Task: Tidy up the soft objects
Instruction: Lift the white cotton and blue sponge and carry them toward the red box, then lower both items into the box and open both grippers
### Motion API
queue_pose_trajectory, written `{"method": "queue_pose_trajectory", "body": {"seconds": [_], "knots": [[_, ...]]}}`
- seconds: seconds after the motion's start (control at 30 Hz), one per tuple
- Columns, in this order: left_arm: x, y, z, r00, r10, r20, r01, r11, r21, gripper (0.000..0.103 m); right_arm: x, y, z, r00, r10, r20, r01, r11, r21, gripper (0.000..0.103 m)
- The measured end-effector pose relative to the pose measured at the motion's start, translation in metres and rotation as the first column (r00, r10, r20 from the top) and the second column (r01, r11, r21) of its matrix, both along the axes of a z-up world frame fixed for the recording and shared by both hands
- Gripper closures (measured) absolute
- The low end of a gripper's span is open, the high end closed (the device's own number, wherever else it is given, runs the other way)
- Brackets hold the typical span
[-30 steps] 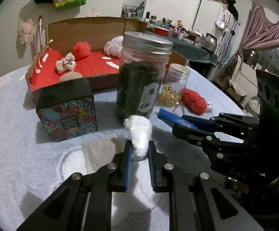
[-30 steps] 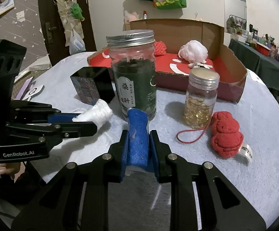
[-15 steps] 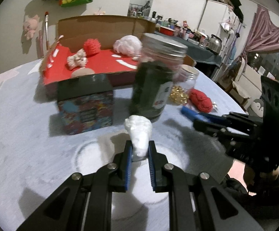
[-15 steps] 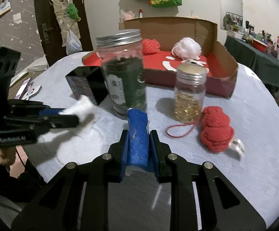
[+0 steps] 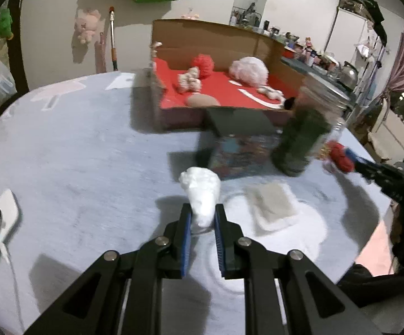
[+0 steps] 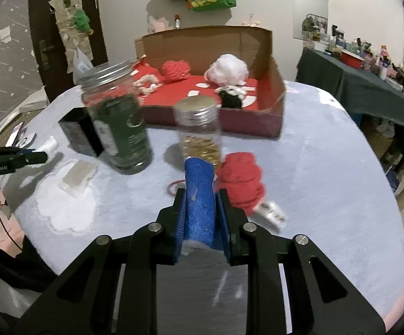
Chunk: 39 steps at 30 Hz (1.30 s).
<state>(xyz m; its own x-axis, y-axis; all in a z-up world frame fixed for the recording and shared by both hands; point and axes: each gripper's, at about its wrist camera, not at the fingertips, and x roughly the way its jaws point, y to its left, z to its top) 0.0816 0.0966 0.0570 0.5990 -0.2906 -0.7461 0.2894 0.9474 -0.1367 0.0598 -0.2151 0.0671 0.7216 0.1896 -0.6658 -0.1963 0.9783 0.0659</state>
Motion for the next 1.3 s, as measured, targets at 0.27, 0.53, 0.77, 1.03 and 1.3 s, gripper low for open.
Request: {"method": "queue_pose_trajectory", "body": {"seconds": [0.27, 0.53, 0.77, 1.03, 1.3], "knots": [[0.025, 0.009, 0.002, 0.997, -0.064, 0.038, 0.061, 0.995, 0.074, 0.087, 0.02, -0.009, 0.006, 0.999, 0.026, 0.028, -0.023, 0.995, -0.1, 0.082], [0.048, 0.004, 0.003, 0.987, -0.15, 0.05, 0.144, 0.983, 0.111, 0.087, 0.045, -0.009, 0.006, 0.997, 0.069, 0.019, -0.064, 0.978, -0.197, 0.082], [0.065, 0.001, 0.018, 0.974, -0.213, 0.074, 0.202, 0.971, 0.126, 0.087, 0.069, -0.009, 0.015, 0.992, 0.123, 0.016, -0.116, 0.966, -0.233, 0.082], [0.091, -0.007, 0.047, 0.961, -0.255, 0.105, 0.241, 0.962, 0.126, 0.087, 0.1, -0.002, 0.035, 0.979, 0.199, 0.031, -0.187, 0.955, -0.229, 0.082], [0.14, -0.046, 0.068, 0.952, -0.301, 0.058, 0.295, 0.952, 0.086, 0.086, 0.157, 0.009, 0.051, 0.965, 0.261, -0.007, -0.26, 0.957, -0.126, 0.082]]}}
